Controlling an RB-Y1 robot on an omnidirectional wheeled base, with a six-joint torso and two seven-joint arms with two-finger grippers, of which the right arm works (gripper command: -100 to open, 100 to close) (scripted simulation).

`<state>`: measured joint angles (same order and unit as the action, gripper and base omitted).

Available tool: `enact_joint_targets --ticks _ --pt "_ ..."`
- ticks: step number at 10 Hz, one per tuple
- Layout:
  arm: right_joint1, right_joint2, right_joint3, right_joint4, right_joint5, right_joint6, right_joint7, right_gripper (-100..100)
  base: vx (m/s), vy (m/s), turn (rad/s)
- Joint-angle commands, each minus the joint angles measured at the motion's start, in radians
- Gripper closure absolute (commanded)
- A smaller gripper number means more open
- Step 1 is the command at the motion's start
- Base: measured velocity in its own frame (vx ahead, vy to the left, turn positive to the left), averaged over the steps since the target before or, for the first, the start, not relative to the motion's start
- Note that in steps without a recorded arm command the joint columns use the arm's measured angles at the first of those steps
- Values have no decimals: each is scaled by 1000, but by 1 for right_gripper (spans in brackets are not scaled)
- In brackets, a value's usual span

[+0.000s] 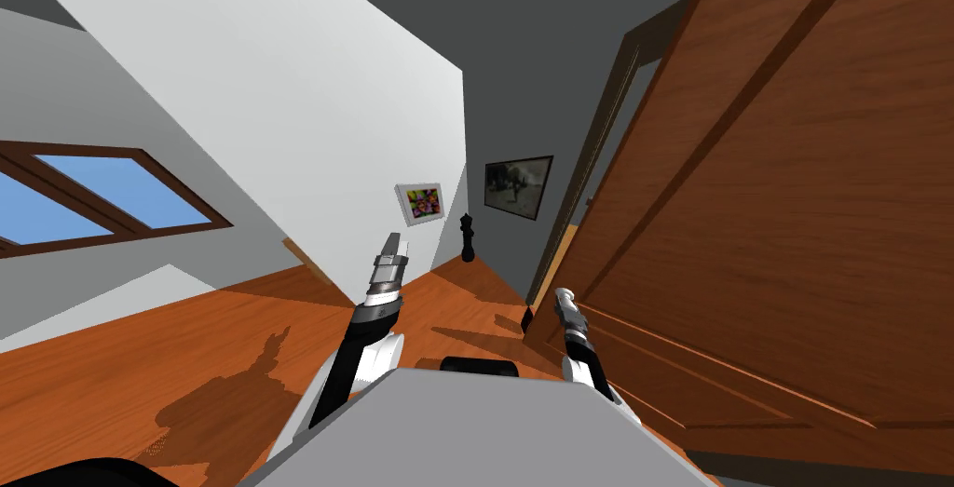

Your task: Pull the door open

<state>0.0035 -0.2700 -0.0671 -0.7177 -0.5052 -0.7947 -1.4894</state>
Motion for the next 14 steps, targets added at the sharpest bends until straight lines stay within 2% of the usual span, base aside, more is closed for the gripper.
enact_joint_targets --ticks 1,4,5,6,14 --pt "1 3 2 0 0 0 0 100 -31 11 7" --pt "1 3 2 0 0 0 0 100 -10 4 -1" --pt "11 -5 21 -3 11 -3 -17 100 -140 -37 107" --pt "13 -7 26 -4 14 -4 -21 100 -205 -29 83" --pt "51 -46 124 -36 69 -37 -107 100 -219 -24 91"
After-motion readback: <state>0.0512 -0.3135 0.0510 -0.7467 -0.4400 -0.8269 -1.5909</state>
